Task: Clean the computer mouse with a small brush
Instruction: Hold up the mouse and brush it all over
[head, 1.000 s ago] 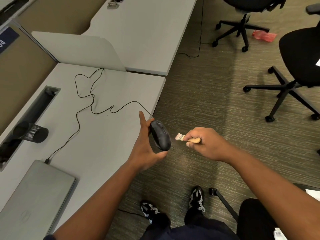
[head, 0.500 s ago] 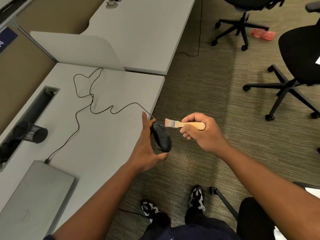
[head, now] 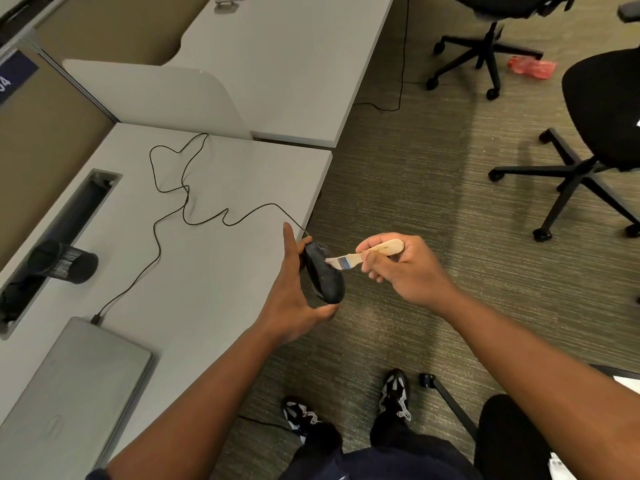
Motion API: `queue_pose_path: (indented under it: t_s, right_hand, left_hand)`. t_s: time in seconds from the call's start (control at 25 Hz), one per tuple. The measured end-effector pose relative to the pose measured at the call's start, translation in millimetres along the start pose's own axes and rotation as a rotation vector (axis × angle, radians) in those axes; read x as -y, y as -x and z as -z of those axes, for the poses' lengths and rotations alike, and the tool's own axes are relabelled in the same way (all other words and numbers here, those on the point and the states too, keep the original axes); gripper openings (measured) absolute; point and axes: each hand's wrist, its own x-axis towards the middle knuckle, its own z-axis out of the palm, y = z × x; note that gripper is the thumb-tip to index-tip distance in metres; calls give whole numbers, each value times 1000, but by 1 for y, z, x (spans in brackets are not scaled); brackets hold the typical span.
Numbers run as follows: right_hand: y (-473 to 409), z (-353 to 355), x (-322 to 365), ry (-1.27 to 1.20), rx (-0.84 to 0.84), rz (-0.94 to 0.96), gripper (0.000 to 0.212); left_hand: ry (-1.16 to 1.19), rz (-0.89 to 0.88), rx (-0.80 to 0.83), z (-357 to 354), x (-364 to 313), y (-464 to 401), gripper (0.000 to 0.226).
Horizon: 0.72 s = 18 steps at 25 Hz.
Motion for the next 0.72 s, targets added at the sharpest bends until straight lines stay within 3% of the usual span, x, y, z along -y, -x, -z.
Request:
queue_pose_path:
  t_s: [0.24,0.36,0.44,0.6,0.72]
  right_hand:
    - [0,8,2,130,23,-21,17]
    - [-2,8,4,9,-66,25,12]
    - [-3,3,4,-70,-41,29,10]
    - [-3,5,2,51,28,-39,12]
    - [0,11,1,44,-9,-26,13]
  left_hand:
    - [-12,-8,-32,1,-3,4,159]
    - [-20,-7,-20,0,-5,2,161]
    - [-25,-14,-12,-1,-6,1,161]
    - [-24,-23,-17,-2,-5,3,159]
    - [-14,-26,-5,-1,-4,3,157]
